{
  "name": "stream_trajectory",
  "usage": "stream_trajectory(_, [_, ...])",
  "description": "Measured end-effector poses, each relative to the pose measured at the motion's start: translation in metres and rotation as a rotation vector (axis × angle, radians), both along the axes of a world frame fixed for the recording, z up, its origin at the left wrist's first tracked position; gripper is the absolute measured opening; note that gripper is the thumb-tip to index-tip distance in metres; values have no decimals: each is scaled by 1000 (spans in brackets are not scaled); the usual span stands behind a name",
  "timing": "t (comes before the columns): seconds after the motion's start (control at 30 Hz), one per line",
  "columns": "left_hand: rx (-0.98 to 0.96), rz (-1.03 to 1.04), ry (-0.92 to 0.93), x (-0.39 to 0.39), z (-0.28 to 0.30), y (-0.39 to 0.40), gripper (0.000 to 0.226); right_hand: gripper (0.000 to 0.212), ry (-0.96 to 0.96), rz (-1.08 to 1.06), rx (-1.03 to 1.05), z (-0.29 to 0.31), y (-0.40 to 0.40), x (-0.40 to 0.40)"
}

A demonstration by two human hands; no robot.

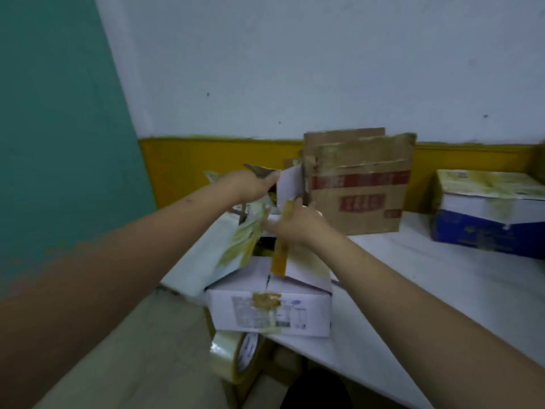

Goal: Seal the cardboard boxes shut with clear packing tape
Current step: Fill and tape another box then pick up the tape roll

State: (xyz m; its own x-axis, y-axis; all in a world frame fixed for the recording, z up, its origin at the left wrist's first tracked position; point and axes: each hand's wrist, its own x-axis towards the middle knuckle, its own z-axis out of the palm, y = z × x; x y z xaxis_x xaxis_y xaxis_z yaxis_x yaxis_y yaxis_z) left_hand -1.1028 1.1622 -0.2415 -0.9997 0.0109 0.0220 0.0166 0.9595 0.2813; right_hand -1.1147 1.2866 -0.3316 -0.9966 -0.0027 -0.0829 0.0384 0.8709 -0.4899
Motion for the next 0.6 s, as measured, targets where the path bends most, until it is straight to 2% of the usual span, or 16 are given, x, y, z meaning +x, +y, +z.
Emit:
stream_trajectory(0.07, [204, 97, -288, 12, -24, -13, 97, 132, -139, -16, 91, -14, -22, -6])
stream_trajectory(0.13, [222, 110, -416, 21, -42, -15, 99, 125, -196, -67, 117, -21, -28, -8])
stream_trajectory(0.2, [144, 69, -402, 23, -52, -13, 83, 119, -217, -49, 192, -13, -27, 3])
stream_trajectory(0.23, [124, 55, -382, 24, -55, -13, 77, 106, -208, 0, 243, -7, -24, 9])
stream_trajectory(0.3, [94, 55, -336, 13, -60, -18, 69, 65, -179, 106, 300, 8, -18, 24])
stream_trajectory(0.37, [154, 82, -315, 0, -65, -28, 67, 32, -105, 126, 279, 19, -10, 36])
stream_trajectory(0.4, [206, 99, -298, -5, -67, -34, 66, 24, -52, 107, 276, 22, -7, 37])
stream_trajectory(0.53, [386, 87, -216, -18, -75, -56, 64, 12, 143, -52, 362, 38, 3, 42])
stream_trajectory(0.6, [435, 74, -196, -17, -81, -62, 67, 18, 199, -73, 316, 55, 14, 53])
